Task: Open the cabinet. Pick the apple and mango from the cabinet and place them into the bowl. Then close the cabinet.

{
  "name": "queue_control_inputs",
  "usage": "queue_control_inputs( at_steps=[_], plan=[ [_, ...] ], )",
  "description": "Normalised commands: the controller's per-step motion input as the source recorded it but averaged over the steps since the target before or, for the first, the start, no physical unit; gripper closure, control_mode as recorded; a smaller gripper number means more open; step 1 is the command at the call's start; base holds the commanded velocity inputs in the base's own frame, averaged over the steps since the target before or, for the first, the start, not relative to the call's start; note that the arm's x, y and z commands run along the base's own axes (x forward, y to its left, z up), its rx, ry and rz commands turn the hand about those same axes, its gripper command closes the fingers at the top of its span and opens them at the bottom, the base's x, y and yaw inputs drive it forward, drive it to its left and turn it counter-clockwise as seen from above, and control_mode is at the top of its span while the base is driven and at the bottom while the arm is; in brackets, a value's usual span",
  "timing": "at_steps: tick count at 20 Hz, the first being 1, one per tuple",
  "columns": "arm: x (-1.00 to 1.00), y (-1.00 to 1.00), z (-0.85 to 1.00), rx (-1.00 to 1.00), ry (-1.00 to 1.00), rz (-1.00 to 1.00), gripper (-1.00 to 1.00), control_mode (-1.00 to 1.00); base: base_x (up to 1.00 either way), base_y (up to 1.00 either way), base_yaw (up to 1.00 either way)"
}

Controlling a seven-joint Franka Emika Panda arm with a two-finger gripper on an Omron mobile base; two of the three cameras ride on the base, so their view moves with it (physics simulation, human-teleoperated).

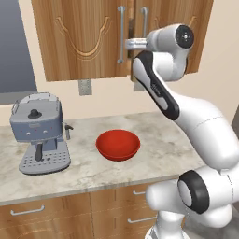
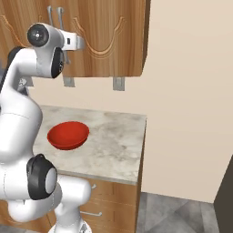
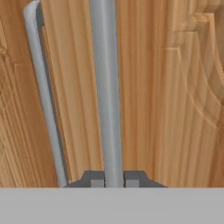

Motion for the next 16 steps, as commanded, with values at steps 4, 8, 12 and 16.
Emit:
queue_control_inputs(
  at_steps=[4, 8, 12, 16],
  plan=[
    [-0.49, 0.00, 0.00, 0.00, 0.00, 0.08, 1.00, -1.00, 0.00, 0.00, 0.00],
    [-0.54, 0.00, 0.00, 0.00, 0.00, 0.08, 1.00, -1.00, 0.00, 0.00, 0.00],
    [-0.61, -0.03, 0.00, 0.00, -0.01, 0.07, 1.00, -1.00, 0.00, 0.00, 0.00],
    [-0.68, -0.07, 0.00, 0.00, -0.02, 0.07, 1.00, -1.00, 0.00, 0.00, 0.00]
  ],
)
